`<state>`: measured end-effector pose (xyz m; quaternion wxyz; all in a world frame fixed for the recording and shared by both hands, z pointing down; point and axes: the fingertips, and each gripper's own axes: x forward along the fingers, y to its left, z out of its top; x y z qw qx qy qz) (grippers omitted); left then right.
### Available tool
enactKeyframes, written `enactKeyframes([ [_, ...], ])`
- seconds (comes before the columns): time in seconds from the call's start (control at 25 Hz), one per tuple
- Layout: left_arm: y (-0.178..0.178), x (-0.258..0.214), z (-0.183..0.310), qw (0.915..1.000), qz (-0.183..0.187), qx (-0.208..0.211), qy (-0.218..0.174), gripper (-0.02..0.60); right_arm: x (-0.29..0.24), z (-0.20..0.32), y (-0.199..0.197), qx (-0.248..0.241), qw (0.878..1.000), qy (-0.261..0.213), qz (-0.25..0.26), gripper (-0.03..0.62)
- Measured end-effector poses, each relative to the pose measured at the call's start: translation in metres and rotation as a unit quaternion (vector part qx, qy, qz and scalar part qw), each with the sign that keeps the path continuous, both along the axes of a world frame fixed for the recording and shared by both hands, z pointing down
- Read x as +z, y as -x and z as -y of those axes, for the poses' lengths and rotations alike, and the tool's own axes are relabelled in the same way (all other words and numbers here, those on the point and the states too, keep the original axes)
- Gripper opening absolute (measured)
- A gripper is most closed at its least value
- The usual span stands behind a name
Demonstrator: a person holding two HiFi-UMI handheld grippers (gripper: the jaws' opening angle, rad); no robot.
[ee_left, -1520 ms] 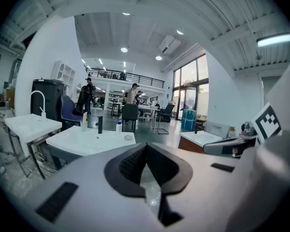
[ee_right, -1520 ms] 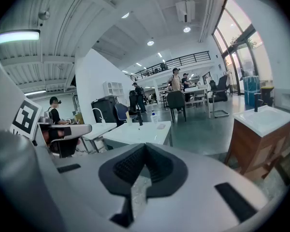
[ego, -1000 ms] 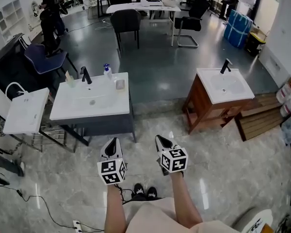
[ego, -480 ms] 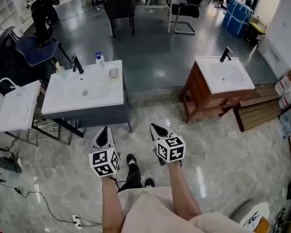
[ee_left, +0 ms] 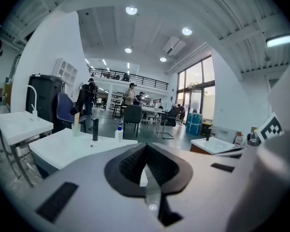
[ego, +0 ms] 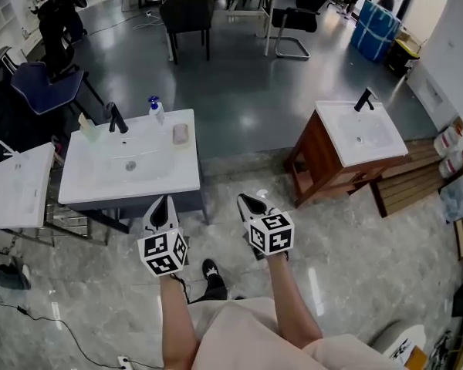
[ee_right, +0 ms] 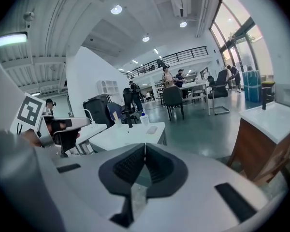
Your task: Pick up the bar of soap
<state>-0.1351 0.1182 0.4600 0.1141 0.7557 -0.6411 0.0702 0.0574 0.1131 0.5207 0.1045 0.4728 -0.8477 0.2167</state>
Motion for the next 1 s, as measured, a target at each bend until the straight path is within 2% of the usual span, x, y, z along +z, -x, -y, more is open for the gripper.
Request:
enactKeyframes([
  [0.48, 0.027, 0.026, 0.075, 0.9993, -0.022, 0.012, 0.028, 0.008, 0.017, 0.07, 0.019, 0.017, 0.999, 0.027, -0.013, 0.006],
  [0.64, 0.037, 0.026, 0.091, 0.9992, -0.017, 0.02, 0.031, 0.006, 0.018, 0.086, 0.029, 0.027, 0.999, 0.03, -0.003, 0.006],
  [1.0, 0.047, 0.026, 0.13, 0.9991, -0.016, 0.024, 0.03, 0.008, 0.016, 0.125, 0.045, 0.016, 0.999, 0.029, -0.014, 0.006],
])
